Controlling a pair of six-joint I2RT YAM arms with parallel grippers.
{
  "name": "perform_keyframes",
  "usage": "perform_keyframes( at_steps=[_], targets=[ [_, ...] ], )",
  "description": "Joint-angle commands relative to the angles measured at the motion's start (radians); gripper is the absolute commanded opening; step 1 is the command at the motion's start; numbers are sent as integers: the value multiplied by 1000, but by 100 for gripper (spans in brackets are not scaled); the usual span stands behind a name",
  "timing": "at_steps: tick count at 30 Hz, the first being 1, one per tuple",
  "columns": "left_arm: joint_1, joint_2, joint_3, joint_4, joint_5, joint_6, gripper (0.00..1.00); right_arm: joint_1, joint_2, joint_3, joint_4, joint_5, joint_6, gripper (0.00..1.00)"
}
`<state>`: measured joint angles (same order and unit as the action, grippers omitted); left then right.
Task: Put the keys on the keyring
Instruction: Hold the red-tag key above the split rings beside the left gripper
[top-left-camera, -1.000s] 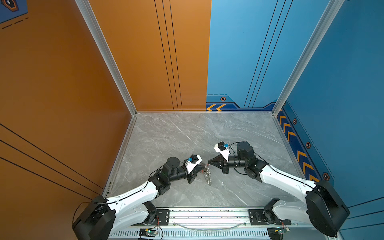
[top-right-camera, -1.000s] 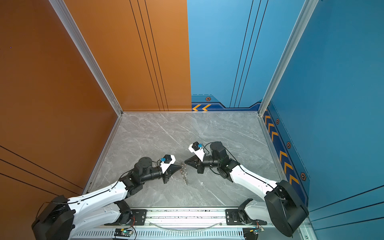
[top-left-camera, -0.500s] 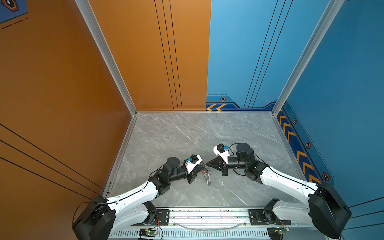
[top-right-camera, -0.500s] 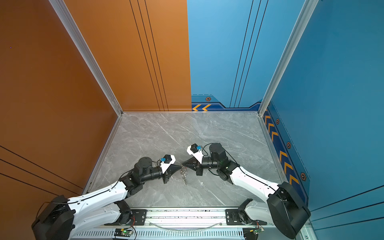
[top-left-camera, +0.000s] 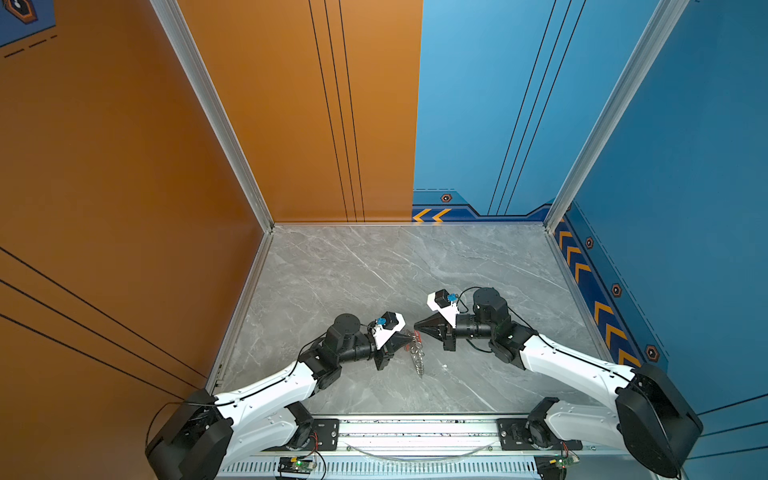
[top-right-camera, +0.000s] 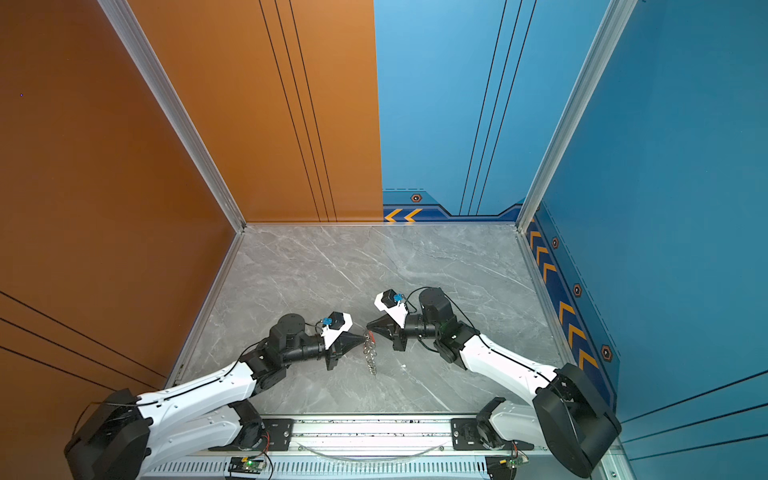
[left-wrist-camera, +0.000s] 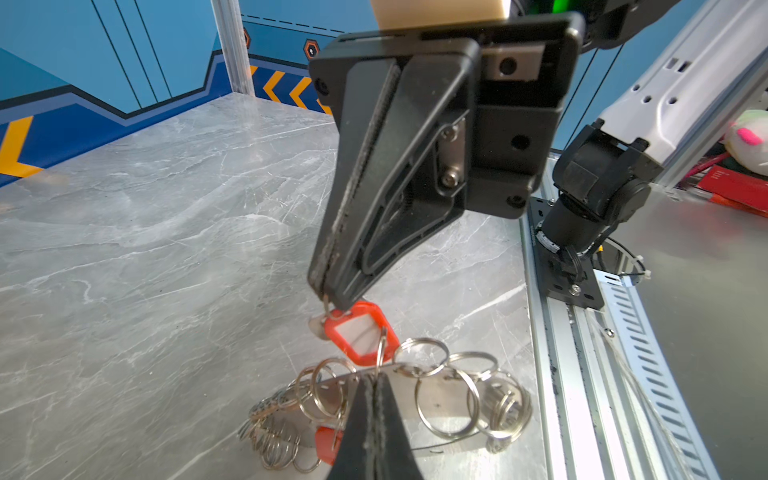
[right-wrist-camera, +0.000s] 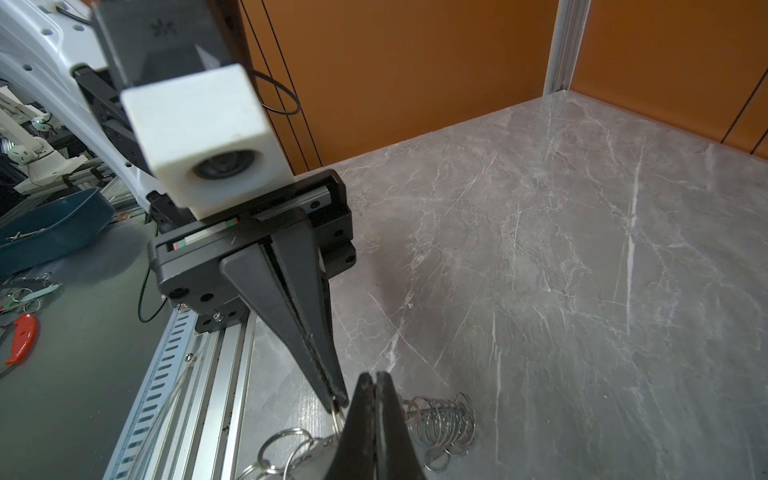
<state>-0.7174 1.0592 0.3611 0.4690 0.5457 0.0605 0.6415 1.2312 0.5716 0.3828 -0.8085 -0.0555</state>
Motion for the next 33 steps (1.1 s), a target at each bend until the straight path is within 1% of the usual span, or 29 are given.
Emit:
perform_keyframes(
  at_steps=[1,6,12,20,25,29,32,33],
  targets=[
    [13,21,38,25,85,-12,0,-5,0,-27,53,-102,-25,0],
    [19,22,37,25,79,-14,0,-9,-7,-47,45,-150,-58,0],
    [21,36,43,16,78,-9,0,-24,-36,-53,51,-148,-71,0],
    [21,35,45,12,77,-8,0,-38,-87,-77,57,-66,-77,0],
    [23,27,41,9,65,-7,0,-60,-163,-120,92,77,-60,0],
    [24,32,43,8,65,-8,0,-66,-185,-116,58,85,-63,0],
    [23,29,45,2,60,-8,0,-45,-187,-106,-7,80,-110,0],
    [22,27,45,-2,52,-7,0,-44,-188,-106,-22,55,-125,0]
  ],
)
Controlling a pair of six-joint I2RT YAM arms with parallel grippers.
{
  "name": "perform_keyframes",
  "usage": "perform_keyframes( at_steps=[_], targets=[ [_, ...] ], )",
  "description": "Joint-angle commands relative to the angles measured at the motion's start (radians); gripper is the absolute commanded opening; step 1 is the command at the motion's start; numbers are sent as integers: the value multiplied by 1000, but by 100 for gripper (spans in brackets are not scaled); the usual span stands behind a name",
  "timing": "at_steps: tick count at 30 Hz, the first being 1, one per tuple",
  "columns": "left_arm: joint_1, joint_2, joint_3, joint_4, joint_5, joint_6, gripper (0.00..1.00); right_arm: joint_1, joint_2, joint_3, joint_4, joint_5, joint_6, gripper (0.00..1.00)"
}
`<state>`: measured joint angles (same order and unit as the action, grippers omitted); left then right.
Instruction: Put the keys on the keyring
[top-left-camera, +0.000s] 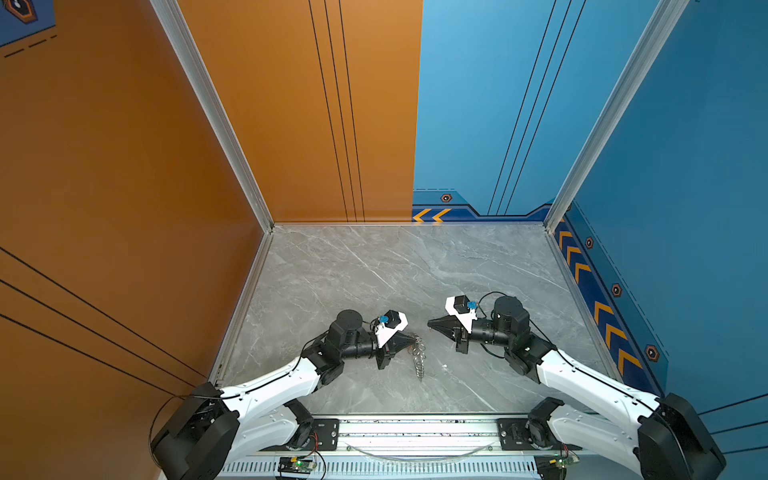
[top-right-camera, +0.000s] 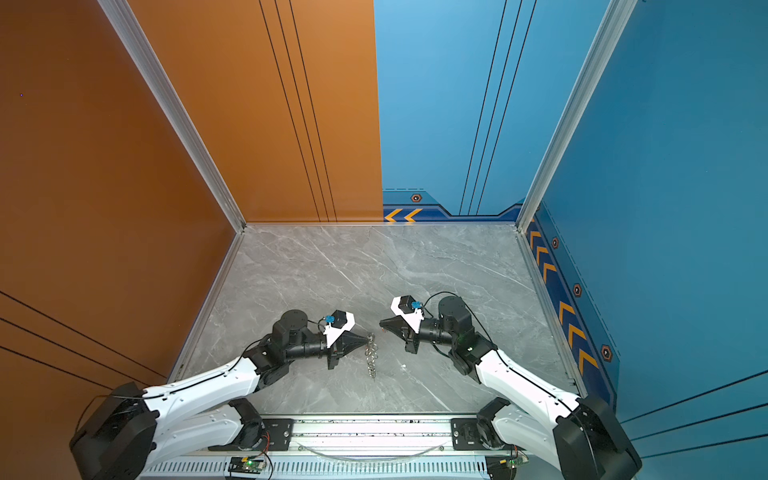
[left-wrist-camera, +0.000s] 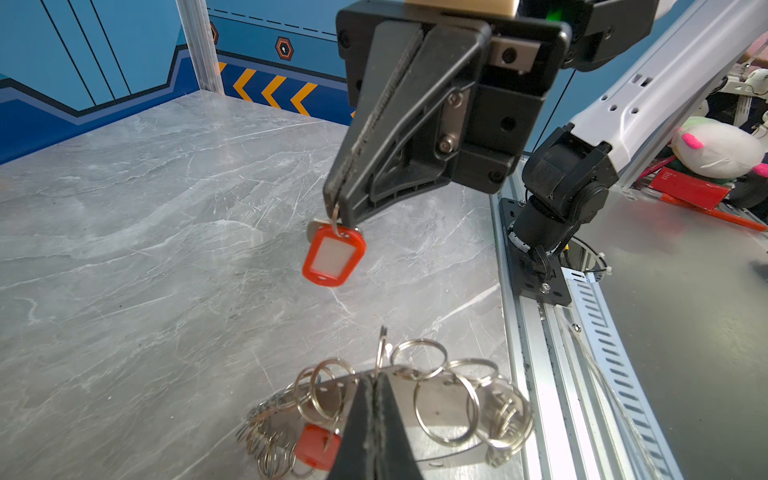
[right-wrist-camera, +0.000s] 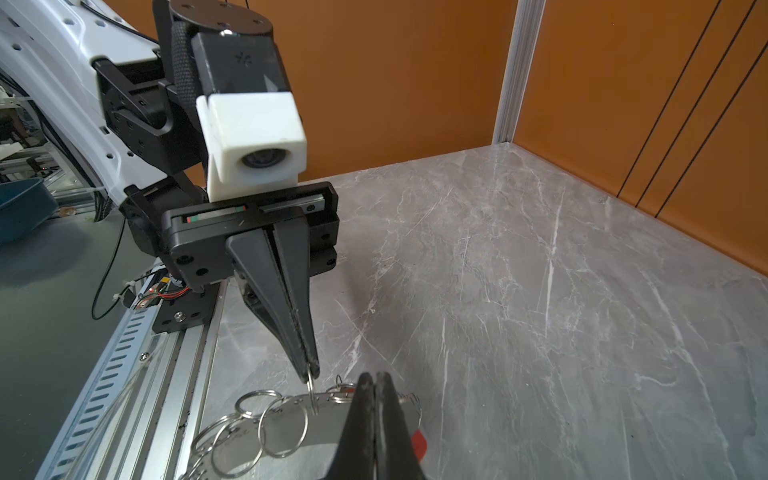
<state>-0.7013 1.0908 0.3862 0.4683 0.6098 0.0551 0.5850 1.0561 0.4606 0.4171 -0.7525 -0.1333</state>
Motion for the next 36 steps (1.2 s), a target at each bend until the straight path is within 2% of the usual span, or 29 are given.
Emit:
perform_keyframes(
  at_steps=[1,7,36],
  targets=[
    [7,-7,21,-5,-20,1,0,13,-15,3,-64,-22,-54,0],
    [6,-3,22,-10,-22,2,0,18,13,18,-68,-131,-58,0],
    [0,37,44,-20,75,-8,0,61,67,21,18,-54,-89,0]
  ],
)
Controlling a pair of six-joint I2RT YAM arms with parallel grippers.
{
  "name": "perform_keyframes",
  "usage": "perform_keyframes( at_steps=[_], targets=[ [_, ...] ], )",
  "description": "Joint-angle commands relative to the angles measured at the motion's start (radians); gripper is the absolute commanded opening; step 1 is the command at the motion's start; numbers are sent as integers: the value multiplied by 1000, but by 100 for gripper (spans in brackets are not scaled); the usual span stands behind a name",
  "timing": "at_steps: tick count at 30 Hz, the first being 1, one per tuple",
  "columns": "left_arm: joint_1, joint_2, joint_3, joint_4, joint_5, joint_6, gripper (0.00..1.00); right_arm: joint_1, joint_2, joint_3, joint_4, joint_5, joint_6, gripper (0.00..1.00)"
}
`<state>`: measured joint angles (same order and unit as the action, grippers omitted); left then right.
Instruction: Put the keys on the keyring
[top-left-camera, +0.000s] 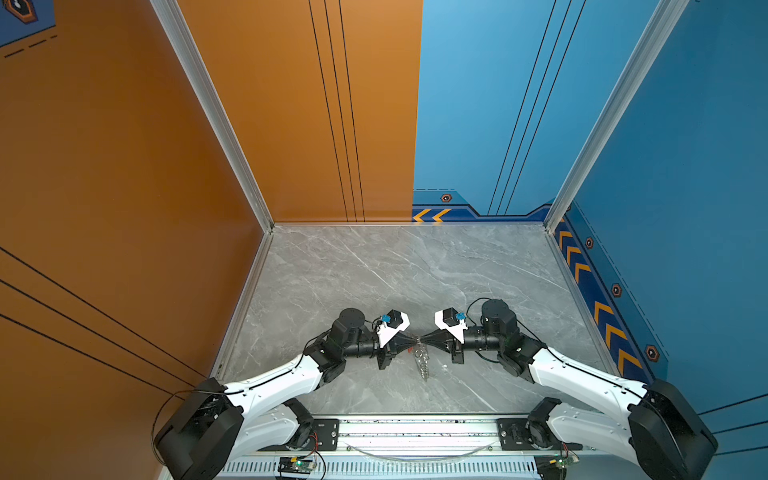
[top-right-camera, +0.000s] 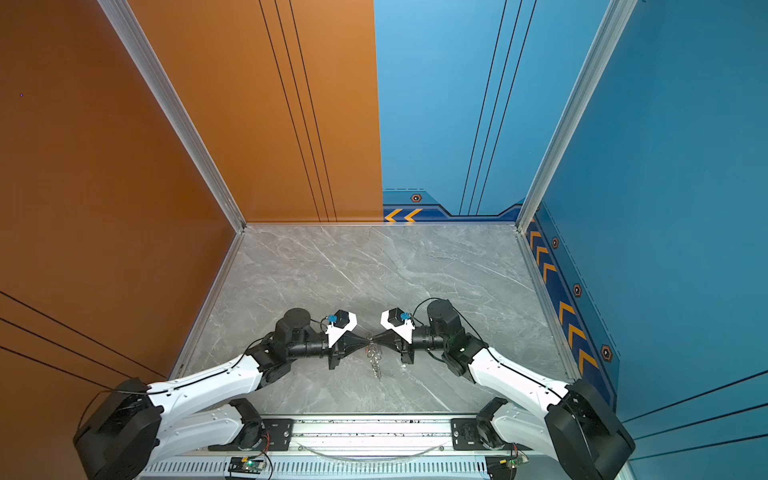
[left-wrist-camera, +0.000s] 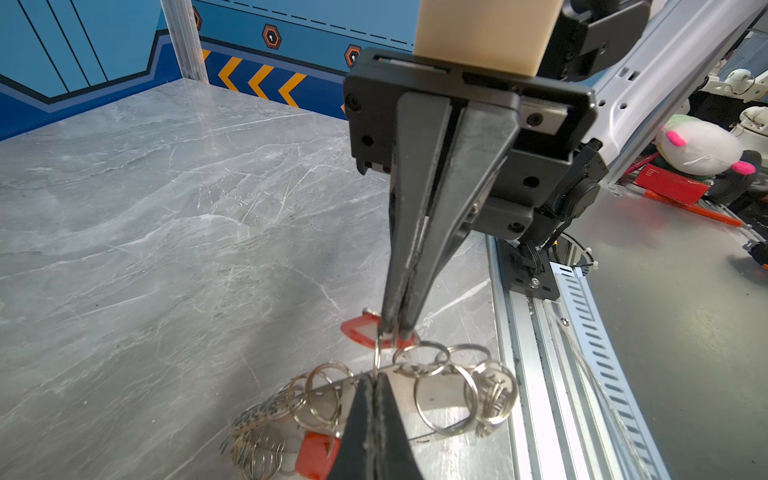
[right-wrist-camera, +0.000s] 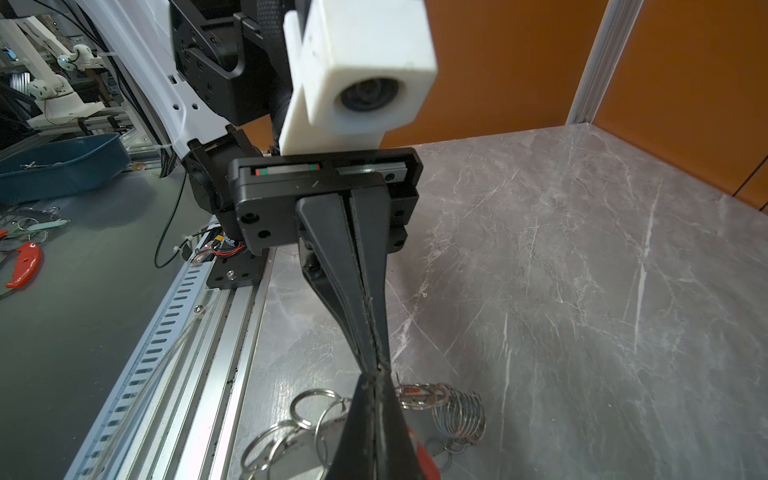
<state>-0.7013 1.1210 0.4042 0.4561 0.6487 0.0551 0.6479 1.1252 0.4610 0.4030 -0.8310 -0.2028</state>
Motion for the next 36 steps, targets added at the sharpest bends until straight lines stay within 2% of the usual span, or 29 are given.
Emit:
perform_keyframes(
  at_steps=[1,13,36],
  targets=[
    [1,9,28,-10,37,-7,0,-3,-5,19,33,21,-20,0],
    [0,22,34,-11,42,-3,0,-18,-13,19,39,24,-20,0],
    [-6,-4,16,-11,-6,32,0,-25,29,14,66,151,139,0]
  ],
)
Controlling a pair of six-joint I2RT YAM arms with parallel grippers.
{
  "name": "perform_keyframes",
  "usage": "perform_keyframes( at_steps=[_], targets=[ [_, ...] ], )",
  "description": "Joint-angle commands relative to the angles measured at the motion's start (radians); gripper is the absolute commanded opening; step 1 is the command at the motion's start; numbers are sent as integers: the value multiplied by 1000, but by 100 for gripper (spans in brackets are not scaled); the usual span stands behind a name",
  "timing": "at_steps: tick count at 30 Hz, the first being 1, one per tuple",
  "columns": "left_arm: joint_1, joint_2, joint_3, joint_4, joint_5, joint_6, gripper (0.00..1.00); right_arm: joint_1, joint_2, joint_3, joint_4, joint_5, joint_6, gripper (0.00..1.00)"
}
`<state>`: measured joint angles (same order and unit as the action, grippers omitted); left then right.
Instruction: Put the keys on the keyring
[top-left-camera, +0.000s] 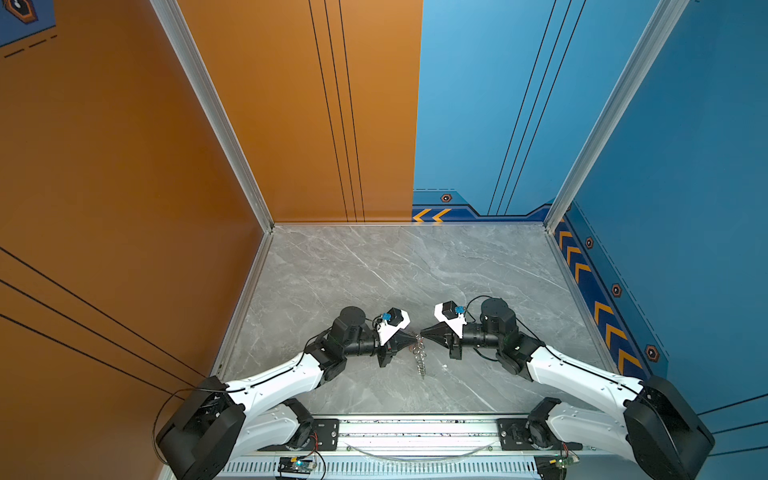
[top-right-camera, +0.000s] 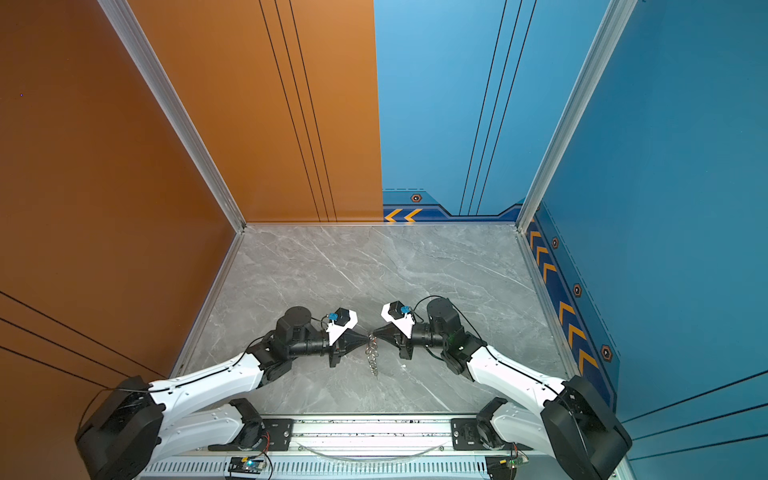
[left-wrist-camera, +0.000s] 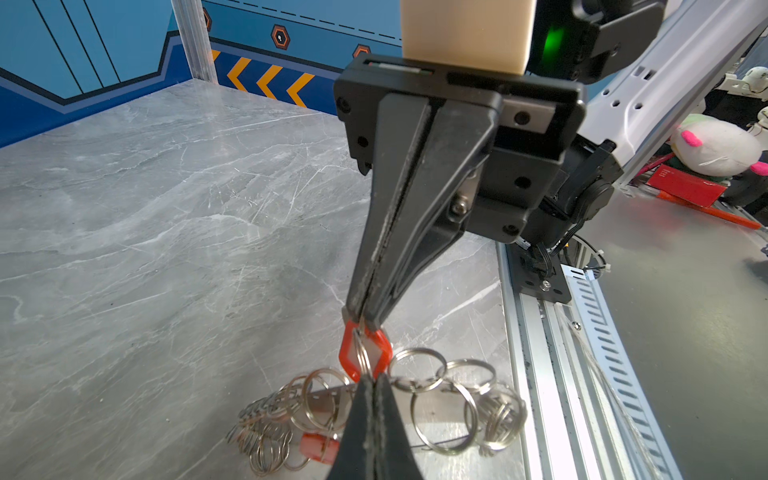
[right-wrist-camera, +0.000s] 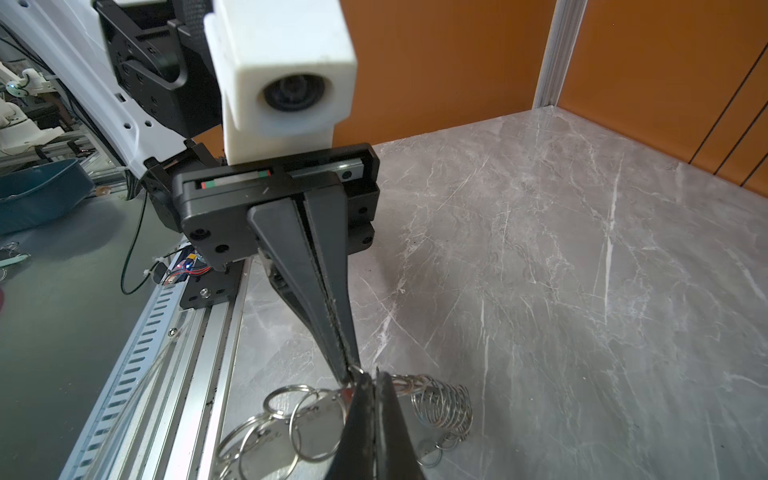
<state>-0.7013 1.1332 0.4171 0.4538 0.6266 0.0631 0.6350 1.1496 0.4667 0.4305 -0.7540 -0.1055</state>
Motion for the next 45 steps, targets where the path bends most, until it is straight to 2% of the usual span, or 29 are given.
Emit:
perform_keyframes(
  at_steps=[1,7,16,19,27,37,45],
  targets=[
    [-6,-17,4,-9,16,25,0,-13,7,1,53,77,49,0],
    [-8,-19,1,-9,8,29,0,-11,15,-13,92,91,72,0],
    [-7,-32,-5,-9,-11,32,0,-12,16,-12,51,145,49,0],
    [-7,-30,-5,-9,-20,31,0,-12,7,-19,64,119,48,0],
    [-8,-27,-3,-9,-7,34,0,-17,-13,-38,109,-86,36,0],
    [-7,-16,3,-9,21,32,0,-18,-13,-44,112,-106,7,0],
    [-6,-14,3,-9,40,24,0,-17,18,-87,253,-152,26,0]
  ],
)
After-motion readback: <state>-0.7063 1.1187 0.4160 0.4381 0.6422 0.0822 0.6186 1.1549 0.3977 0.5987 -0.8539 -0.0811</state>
